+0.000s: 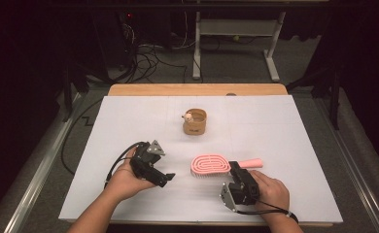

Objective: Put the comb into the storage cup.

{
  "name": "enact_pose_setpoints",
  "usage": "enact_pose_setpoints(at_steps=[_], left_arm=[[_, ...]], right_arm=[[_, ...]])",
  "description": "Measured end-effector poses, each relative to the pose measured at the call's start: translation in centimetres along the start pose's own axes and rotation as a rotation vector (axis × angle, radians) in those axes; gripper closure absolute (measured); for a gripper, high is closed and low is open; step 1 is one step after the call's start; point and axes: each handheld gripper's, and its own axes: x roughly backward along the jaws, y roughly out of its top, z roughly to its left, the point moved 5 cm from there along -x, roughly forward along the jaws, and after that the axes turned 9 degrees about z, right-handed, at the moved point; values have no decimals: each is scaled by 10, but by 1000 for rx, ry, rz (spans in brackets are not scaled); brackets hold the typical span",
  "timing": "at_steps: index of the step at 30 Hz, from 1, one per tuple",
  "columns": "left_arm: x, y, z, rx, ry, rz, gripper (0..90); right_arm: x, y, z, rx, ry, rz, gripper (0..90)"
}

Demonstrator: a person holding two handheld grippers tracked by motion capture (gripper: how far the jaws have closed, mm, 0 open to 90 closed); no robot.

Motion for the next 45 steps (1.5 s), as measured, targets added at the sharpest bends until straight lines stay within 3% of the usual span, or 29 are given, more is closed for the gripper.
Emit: enact_pose_setpoints(at_steps=[6, 8, 18, 28, 36, 45], left_arm=[[-1, -10, 6, 54, -1, -98, 0], [-3, -13, 7, 69, -3, -110, 0], [3, -23, 14, 104, -9, -228, 0], [10, -41, 23, 173, -2, -364, 0], [14, -49, 25, 209, 11, -417, 0], [17, -53, 23, 181, 32, -465, 0]], right_arm=[[0, -2, -1, -3, 0, 7, 814], [0, -3, -2, -6, -1, 8, 814], [0, -5, -3, -16, -2, 7, 814], [1, -9, -5, -40, 6, 18, 814], [2, -12, -6, -73, 20, 25, 814], [5, -14, -10, -129, 41, 19, 814]])
